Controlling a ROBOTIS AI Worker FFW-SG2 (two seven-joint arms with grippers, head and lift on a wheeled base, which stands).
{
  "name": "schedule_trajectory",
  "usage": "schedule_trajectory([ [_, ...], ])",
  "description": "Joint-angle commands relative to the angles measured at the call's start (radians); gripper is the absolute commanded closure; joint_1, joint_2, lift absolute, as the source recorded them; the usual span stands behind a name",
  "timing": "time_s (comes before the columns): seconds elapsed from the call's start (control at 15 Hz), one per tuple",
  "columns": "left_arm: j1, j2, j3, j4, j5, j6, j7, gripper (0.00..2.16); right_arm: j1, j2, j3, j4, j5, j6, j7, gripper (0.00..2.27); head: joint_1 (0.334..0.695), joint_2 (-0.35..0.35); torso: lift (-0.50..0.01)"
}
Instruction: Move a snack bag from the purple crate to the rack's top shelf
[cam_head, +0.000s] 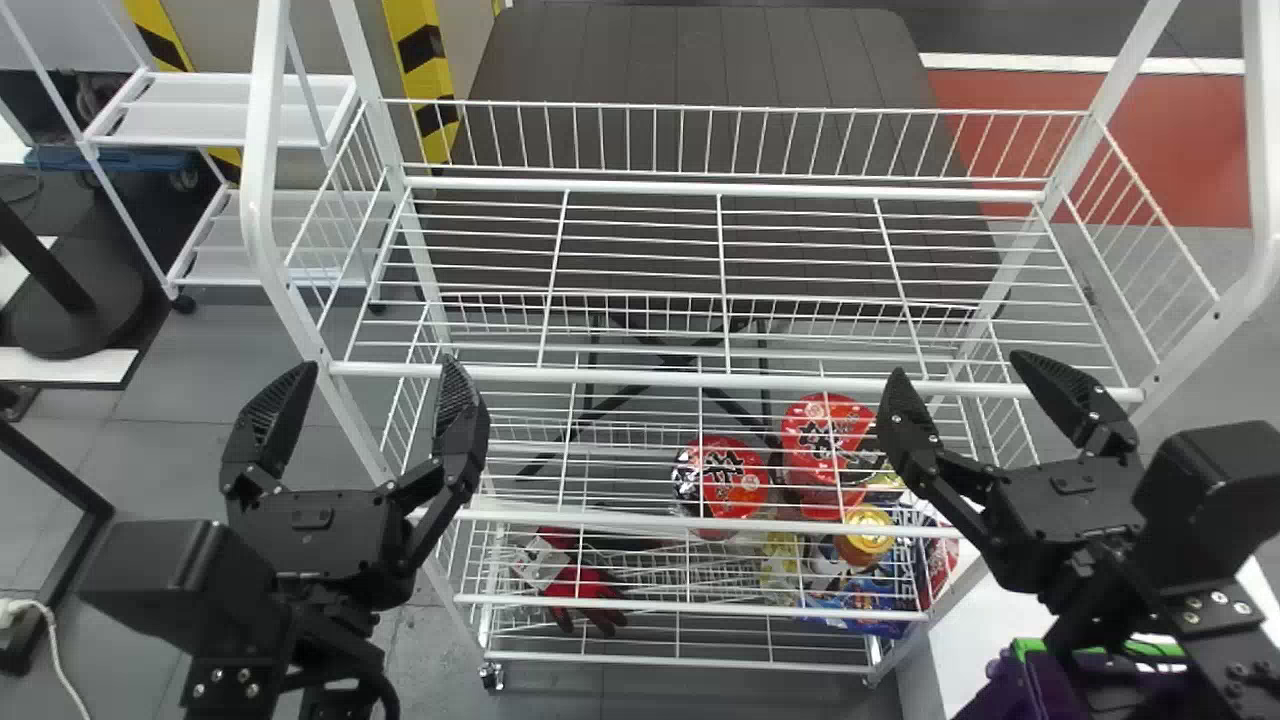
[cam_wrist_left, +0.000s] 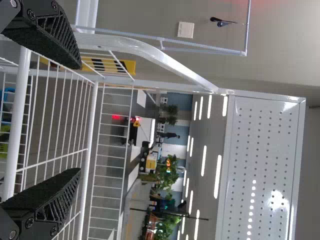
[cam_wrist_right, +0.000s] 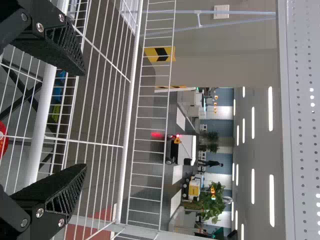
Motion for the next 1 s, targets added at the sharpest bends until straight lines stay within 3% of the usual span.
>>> schedule_trajectory([
  [0.0,-0.015,-0.001,0.001,0.046,0.000,-0.047,0.000,0.08,0.021,0.000,-0.015,0.007,-0.021,-0.046,0.005,0.18,0.695,0.001,-0.097],
  [0.93,-0.033,-0.003,-0.057,0.176,-0.011,-0.215,0.020,0.08,0.090,-0.008,-0.016,0.139,-0.028,-0.291,0.031,0.18,0.695,-0.044,-0.153],
])
